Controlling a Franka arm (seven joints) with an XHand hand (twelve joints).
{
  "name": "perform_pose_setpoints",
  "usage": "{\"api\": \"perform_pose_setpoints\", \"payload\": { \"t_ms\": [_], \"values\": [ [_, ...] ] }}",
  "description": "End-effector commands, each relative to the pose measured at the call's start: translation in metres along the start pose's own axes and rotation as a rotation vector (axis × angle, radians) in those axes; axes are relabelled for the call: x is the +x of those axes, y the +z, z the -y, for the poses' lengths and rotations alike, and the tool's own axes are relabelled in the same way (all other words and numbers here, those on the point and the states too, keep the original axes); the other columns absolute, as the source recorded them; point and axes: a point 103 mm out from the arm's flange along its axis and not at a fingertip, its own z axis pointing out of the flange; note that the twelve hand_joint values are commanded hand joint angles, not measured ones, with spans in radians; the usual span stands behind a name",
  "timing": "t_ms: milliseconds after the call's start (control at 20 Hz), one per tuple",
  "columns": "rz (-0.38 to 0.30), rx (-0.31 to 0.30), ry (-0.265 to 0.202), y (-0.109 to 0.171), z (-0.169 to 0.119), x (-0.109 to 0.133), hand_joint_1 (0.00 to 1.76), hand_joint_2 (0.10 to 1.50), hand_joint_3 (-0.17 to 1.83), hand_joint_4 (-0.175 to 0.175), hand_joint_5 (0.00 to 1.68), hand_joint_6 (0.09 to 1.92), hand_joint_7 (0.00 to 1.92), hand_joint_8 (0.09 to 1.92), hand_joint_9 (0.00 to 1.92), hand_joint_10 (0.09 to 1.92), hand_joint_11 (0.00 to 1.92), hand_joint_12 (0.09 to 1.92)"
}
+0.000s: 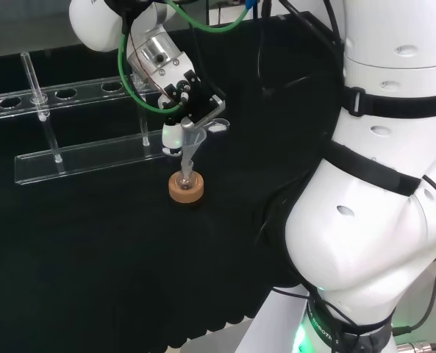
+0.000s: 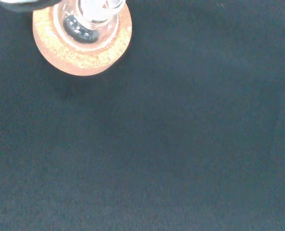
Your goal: Place the funnel on the round-bottom flask.
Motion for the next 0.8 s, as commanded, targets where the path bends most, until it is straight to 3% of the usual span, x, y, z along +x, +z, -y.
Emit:
{"api": "perform_pose_setpoints", "payload": {
  "t_ms": [50, 800],
  "values": [
    [0.005, -0.003, -0.001, 0.0, -0.0003, 0.0021, 0.69, 0.64, 0.7, -0.041, 0.4, 0.09, 0.19, 0.72, 0.5, 0.67, 0.46, 1.34],
    [0.018, -0.002, -0.01, -0.0002, -0.001, 0.0091, 0.69, 0.64, 0.7, -0.041, 0.4, 0.09, 0.19, 0.72, 0.5, 0.67, 0.45, 1.34]
  ]
}}
